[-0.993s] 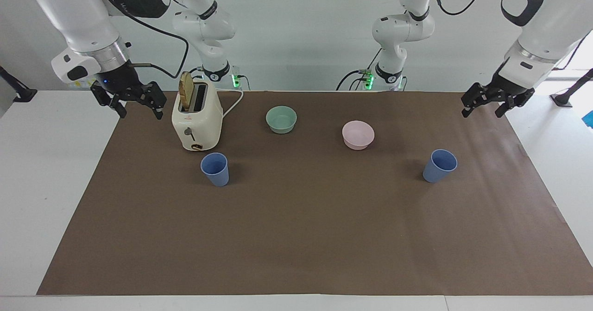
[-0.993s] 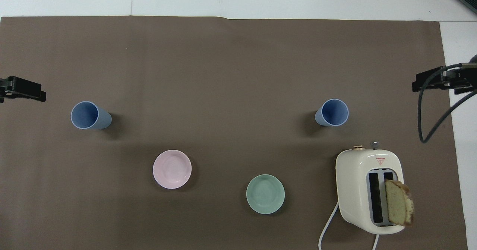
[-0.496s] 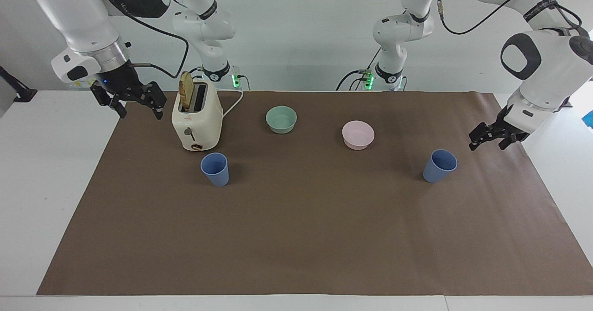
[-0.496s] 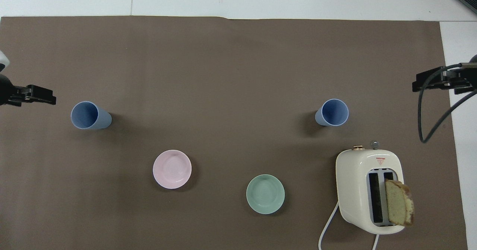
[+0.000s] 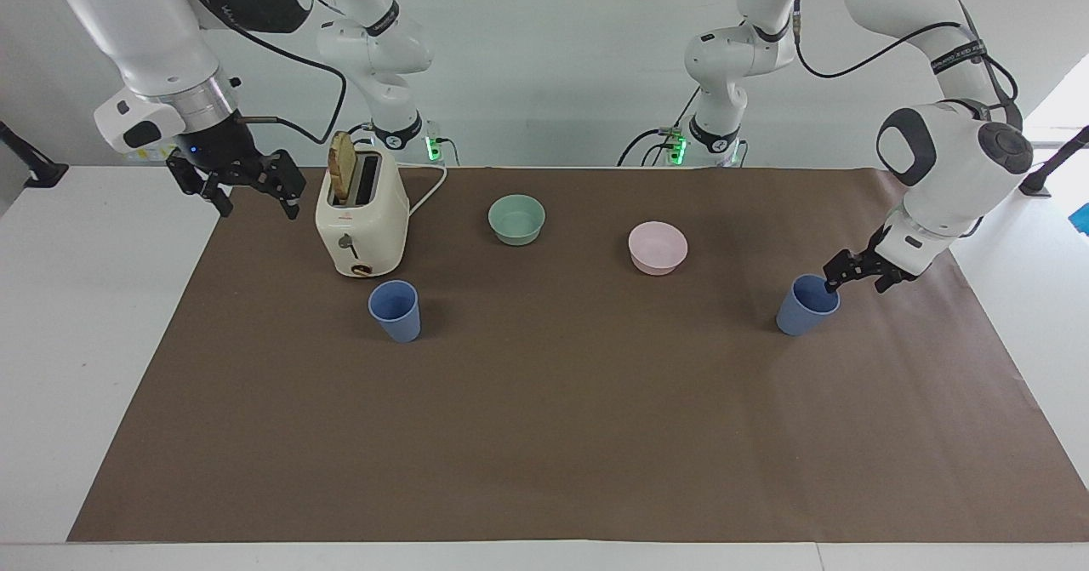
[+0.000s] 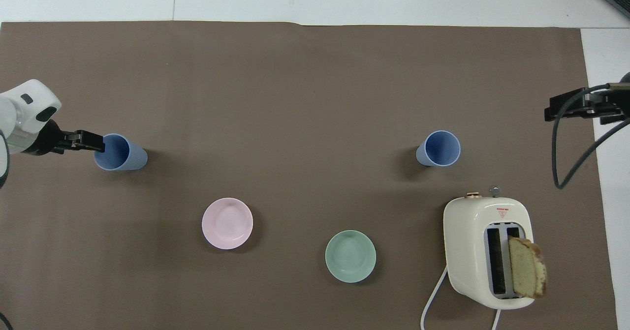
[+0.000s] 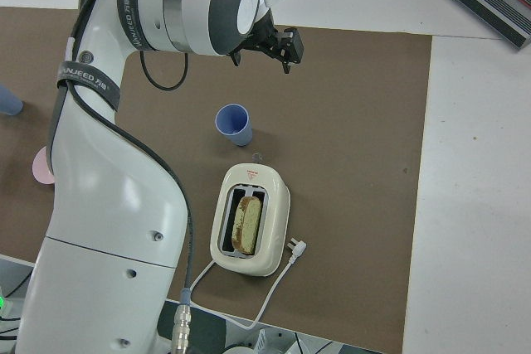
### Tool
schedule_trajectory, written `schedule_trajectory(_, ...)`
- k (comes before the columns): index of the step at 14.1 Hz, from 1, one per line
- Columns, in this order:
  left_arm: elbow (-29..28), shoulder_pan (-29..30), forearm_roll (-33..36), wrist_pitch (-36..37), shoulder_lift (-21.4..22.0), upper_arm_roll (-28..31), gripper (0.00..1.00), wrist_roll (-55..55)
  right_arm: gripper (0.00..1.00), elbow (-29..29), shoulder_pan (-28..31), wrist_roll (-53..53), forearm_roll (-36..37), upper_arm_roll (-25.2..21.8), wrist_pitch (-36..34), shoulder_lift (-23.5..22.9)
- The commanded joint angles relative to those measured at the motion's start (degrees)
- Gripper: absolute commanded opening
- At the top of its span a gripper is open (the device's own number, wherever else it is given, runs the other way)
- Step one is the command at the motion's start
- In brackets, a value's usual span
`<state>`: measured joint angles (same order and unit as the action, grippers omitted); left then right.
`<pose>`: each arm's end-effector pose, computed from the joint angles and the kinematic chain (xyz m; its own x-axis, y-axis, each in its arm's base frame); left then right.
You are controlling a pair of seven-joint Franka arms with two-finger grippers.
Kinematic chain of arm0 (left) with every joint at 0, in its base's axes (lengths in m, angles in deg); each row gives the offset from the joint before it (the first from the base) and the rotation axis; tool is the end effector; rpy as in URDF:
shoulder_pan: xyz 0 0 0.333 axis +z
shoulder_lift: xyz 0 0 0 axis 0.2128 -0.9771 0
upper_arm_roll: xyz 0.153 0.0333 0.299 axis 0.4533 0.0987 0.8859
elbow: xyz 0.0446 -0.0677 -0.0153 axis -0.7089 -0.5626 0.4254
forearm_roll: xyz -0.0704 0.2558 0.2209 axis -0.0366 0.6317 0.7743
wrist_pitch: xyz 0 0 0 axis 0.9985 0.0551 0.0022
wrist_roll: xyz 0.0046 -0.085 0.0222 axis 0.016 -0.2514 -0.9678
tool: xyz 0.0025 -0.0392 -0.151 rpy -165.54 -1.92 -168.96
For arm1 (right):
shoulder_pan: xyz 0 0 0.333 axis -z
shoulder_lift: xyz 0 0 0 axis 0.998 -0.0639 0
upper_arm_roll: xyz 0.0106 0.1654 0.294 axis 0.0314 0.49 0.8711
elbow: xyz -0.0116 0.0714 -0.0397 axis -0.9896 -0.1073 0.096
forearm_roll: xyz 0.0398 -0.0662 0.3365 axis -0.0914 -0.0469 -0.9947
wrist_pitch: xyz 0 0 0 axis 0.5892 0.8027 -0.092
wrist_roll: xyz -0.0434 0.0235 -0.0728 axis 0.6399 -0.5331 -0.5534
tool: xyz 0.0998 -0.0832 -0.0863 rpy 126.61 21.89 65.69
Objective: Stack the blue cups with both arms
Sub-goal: 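Reach the left gripper to the blue cup nearest it and grasp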
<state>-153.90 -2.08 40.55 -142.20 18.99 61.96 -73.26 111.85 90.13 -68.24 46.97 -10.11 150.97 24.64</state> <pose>0.5444 0.0522 0.4019 0.9990 -0.0351 -0.0292 -0.0337 -0.9984 0.0456 0.5388 -0.0243 0.5939 0.9966 -0.0725 0.0401 -0.0722 -0.9974 -0.0086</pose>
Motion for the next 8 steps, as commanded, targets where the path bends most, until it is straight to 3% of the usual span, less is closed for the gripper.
schedule_trajectory(1, -2.00, -0.72, -0.74, -1.90, 0.47, 0.41, 1.00, -0.24, 1.00, 0.67, 0.25, -0.90, 0.08, 0.16, 0.00, 0.64)
schedule_trajectory(7, -3.06, -0.98, -1.01, -2.79, 0.30, 0.32, 0.99, -2.87, 1.00, 0.67, 0.25, -0.81, 0.08, 0.25, 0.00, 0.64)
schedule_trajectory(8, -3.06, -1.07, -1.01, -2.70, 0.30, 0.41, 0.90, -3.05, 1.00, 0.67, 0.25, -0.90, 0.08, 0.25, 0.00, 0.64)
